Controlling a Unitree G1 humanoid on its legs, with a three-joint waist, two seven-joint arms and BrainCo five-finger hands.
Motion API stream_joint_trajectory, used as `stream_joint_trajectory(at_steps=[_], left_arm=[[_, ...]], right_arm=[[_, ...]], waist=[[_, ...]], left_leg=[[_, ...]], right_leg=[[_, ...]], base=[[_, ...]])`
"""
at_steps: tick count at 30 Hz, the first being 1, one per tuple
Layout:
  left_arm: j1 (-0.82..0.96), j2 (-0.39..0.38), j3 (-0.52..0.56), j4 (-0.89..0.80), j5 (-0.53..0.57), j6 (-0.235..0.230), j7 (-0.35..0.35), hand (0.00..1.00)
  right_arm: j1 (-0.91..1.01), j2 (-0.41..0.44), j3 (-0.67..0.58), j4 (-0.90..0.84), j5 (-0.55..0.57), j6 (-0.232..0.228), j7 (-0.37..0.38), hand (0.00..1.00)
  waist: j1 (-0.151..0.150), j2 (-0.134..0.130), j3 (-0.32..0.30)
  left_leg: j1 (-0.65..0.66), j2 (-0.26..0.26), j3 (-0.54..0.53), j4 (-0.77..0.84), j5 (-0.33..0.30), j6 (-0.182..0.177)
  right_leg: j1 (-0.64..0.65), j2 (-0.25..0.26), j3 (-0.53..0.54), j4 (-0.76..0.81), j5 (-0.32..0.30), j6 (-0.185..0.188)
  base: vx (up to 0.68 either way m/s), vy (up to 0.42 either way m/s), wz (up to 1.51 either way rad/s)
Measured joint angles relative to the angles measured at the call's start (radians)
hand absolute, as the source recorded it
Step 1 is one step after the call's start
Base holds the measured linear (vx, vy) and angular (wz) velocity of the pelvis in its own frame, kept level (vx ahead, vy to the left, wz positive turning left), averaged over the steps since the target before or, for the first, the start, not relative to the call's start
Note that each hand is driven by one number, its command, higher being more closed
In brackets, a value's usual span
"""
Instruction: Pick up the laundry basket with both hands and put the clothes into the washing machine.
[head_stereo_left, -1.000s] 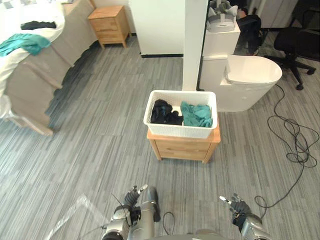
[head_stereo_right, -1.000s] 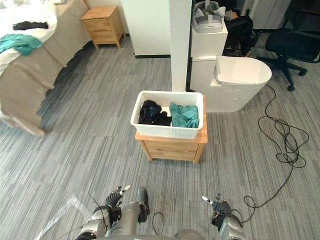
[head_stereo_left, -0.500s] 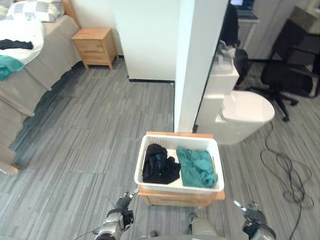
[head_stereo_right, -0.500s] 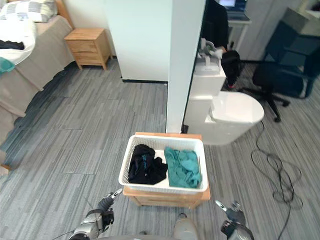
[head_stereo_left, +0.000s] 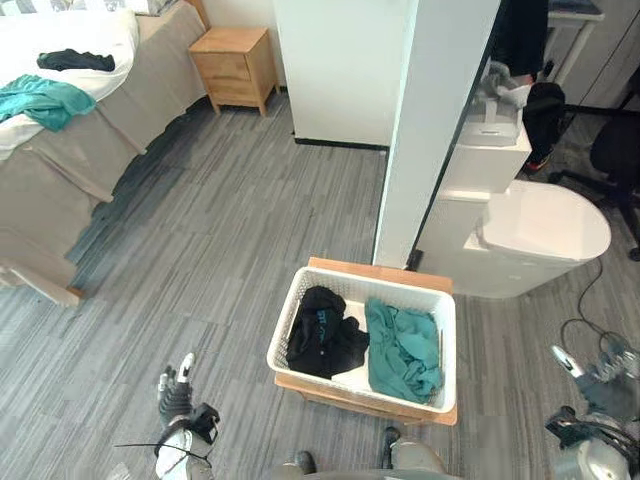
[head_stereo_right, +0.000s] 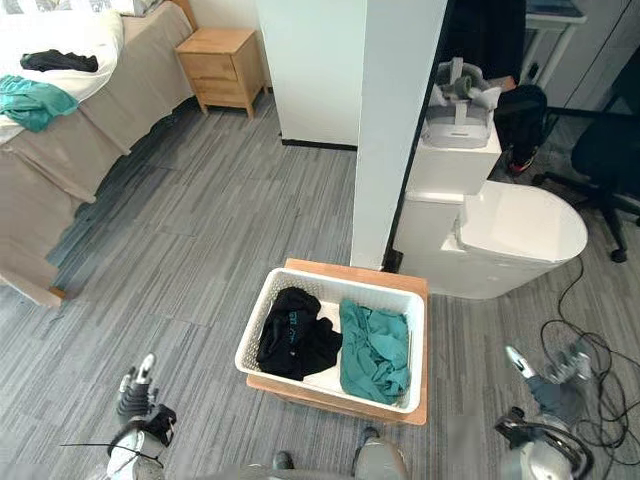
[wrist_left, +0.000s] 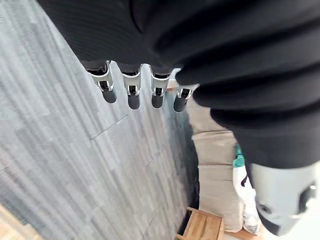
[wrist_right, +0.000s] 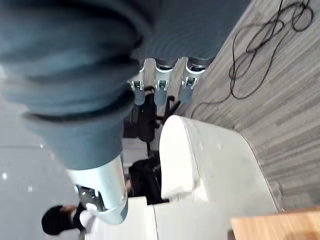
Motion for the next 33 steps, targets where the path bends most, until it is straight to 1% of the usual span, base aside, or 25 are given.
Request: stream_joint_trajectory(at_steps=[1,2,3,4,6,7,8,9,10,11,12,14,15,18,19,22,25,27,31,33], left_arm=[[-0.004,0.002,-0.003,-0.008,0.0,-0.005,0.001,0.0],[-0.027,0.003,-0.017,-0.008,-0.02,-0.013,0.001,0.0],[-0.039,0.003,-0.022,-0.008,-0.022,-0.013,0.002,0.0],[-0.075,0.011,-0.056,0.003,-0.01,-0.014,0.01,0.0],[-0.123,0.026,-0.104,0.031,0.025,-0.014,0.019,0.0],[-0.202,0.048,-0.166,0.078,0.072,-0.012,0.024,0.0],[-0.239,0.053,-0.187,0.1,0.091,-0.01,0.03,0.0],[-0.313,0.056,-0.222,0.145,0.12,-0.007,0.042,0.0],[-0.379,0.056,-0.255,0.177,0.146,0.002,0.061,0.0],[-0.407,0.056,-0.267,0.186,0.161,0.008,0.066,0.0],[-0.467,0.057,-0.296,0.199,0.196,0.012,0.089,0.0],[-0.53,0.066,-0.327,0.217,0.217,0.013,0.108,0.0],[-0.546,0.07,-0.335,0.223,0.217,0.012,0.109,0.0],[-0.613,0.089,-0.366,0.276,0.217,0.019,0.138,0.0],[-0.615,0.088,-0.374,0.366,0.227,0.056,0.151,0.0],[-0.618,0.093,-0.374,0.374,0.229,0.056,0.152,0.0],[-0.645,0.093,-0.396,0.443,0.256,0.051,0.156,0.0],[-0.671,0.111,-0.405,0.496,0.283,0.053,0.156,0.0],[-0.717,0.153,-0.411,0.536,0.299,0.056,0.167,0.0],[-0.749,0.169,-0.414,0.557,0.319,0.062,0.17,0.0]], right_arm=[[-0.011,-0.011,0.026,0.001,-0.001,0.0,0.0,0.0],[-0.051,-0.036,0.075,0.01,-0.002,0.0,0.007,0.0],[-0.078,-0.047,0.093,0.026,-0.003,0.0,0.007,0.0],[-0.143,-0.067,0.122,0.077,-0.005,0.001,0.007,0.0],[-0.205,-0.086,0.141,0.118,-0.005,0.001,0.005,0.0],[-0.278,-0.116,0.179,0.181,-0.004,0.001,0.002,0.0],[-0.309,-0.126,0.192,0.206,-0.005,0.001,0.0,0.0],[-0.362,-0.139,0.215,0.255,-0.004,0.003,-0.004,0.0],[-0.413,-0.144,0.225,0.3,-0.004,0.005,-0.012,0.0],[-0.438,-0.145,0.23,0.317,-0.004,0.007,-0.019,0.0],[-0.494,-0.148,0.237,0.351,-0.004,0.016,-0.037,0.0],[-0.544,-0.16,0.239,0.399,-0.009,0.023,-0.059,0.0],[-0.561,-0.166,0.239,0.418,-0.011,0.024,-0.067,0.0],[-0.627,-0.182,0.255,0.458,0.001,0.032,-0.107,0.0],[-0.63,-0.174,0.313,0.478,-0.004,0.043,-0.111,0.0],[-0.632,-0.176,0.315,0.494,-0.01,0.043,-0.111,0.0],[-0.644,-0.175,0.346,0.53,-0.023,0.037,-0.118,0.0],[-0.667,-0.196,0.389,0.567,-0.027,0.032,-0.12,0.0],[-0.717,-0.22,0.447,0.635,-0.03,0.028,-0.114,0.0],[-0.736,-0.23,0.466,0.654,-0.03,0.023,-0.106,0.0]], waist=[[0.0,0.004,0.004],[0.002,0.016,0.018],[0.005,0.016,0.029],[0.005,0.018,0.049],[0.007,0.015,0.074],[0.006,0.011,0.103],[0.005,0.01,0.117],[0.003,0.008,0.139],[0.003,0.01,0.164],[0.002,0.012,0.178],[0.0,0.014,0.209],[-0.001,0.016,0.235],[0.001,0.017,0.238],[0.0,0.026,0.286],[0.003,0.03,0.292],[0.001,0.033,0.295],[-0.001,0.04,0.313],[-0.003,0.041,0.313],[-0.006,0.038,0.318],[-0.008,0.036,0.329]], left_leg=[[-0.007,0.004,0.016,0.004,0.001,0.0],[-0.032,0.007,0.032,0.027,0.006,-0.006],[-0.041,0.008,0.039,0.038,0.009,-0.002],[-0.064,0.011,0.041,0.057,0.009,-0.001],[-0.075,0.011,0.042,0.058,0.009,-0.001],[-0.097,0.012,0.041,0.062,0.014,-0.002],[-0.104,0.012,0.042,0.062,0.016,-0.002],[-0.121,0.011,0.041,0.063,0.021,-0.002],[-0.133,0.009,0.04,0.063,0.026,-0.001],[-0.135,0.008,0.04,0.063,0.027,-0.001],[-0.138,0.005,0.039,0.063,0.03,-0.002],[-0.15,0.003,0.035,0.069,0.031,-0.004],[-0.158,0.003,0.035,0.07,0.032,-0.004],[-0.166,0.001,0.035,0.069,0.035,-0.005],[-0.183,-0.002,0.032,0.064,0.062,-0.035],[-0.183,-0.004,0.025,0.058,0.069,-0.027],[-0.185,-0.013,0.01,0.048,0.075,-0.026],[-0.192,-0.015,0.008,0.041,0.075,-0.026],[-0.202,-0.015,-0.004,0.018,0.075,-0.024],[-0.206,-0.015,-0.011,0.015,0.081,-0.013]], right_leg=[[-0.013,-0.002,0.0,0.005,0.0,0.0],[-0.045,-0.006,0.008,0.021,0.01,-0.004],[-0.057,-0.007,0.014,0.028,0.01,-0.004],[-0.079,-0.006,0.021,0.037,0.014,-0.009],[-0.093,-0.005,0.023,0.041,0.016,-0.013],[-0.114,-0.004,0.024,0.04,0.026,-0.018],[-0.121,-0.004,0.024,0.04,0.03,-0.017],[-0.136,-0.004,0.024,0.038,0.042,-0.02],[-0.146,-0.004,0.024,0.032,0.052,-0.02],[-0.146,-0.005,0.024,0.029,0.054,-0.02],[-0.146,-0.006,0.025,0.021,0.062,-0.018],[-0.155,-0.008,0.026,0.02,0.069,-0.019],[-0.164,-0.008,0.026,0.02,0.073,-0.02],[-0.171,-0.009,0.028,0.016,0.08,-0.021],[-0.18,-0.006,0.039,-0.019,0.103,-0.028],[-0.178,-0.003,0.046,-0.037,0.121,-0.027],[-0.175,-0.002,0.055,-0.067,0.142,-0.018],[-0.175,0.002,0.064,-0.099,0.165,-0.015],[-0.179,0.018,0.074,-0.153,0.202,-0.015],[-0.179,0.02,0.073,-0.161,0.212,-0.018]], base=[[0.0,0.0,0.0],[0.01,-0.007,-0.09],[0.01,-0.026,-0.16],[0.0,-0.021,-0.14],[-0.01,-0.018,-0.06],[0.0,0.0,0.0],[0.0,0.0,0.0],[-0.01,0.002,-0.04],[0.0,0.0,0.0],[0.01,0.03,-0.05],[0.01,0.034,-0.02],[0.01,0.036,-0.01],[0.0,0.0,0.0],[0.02,0.012,-0.04],[0.05,0.037,-0.13],[0.0,0.033,-0.1],[-0.05,0.042,-0.06],[-0.08,0.052,-0.12],[-0.11,0.017,-0.1],[-0.1,-0.018,0.02]])
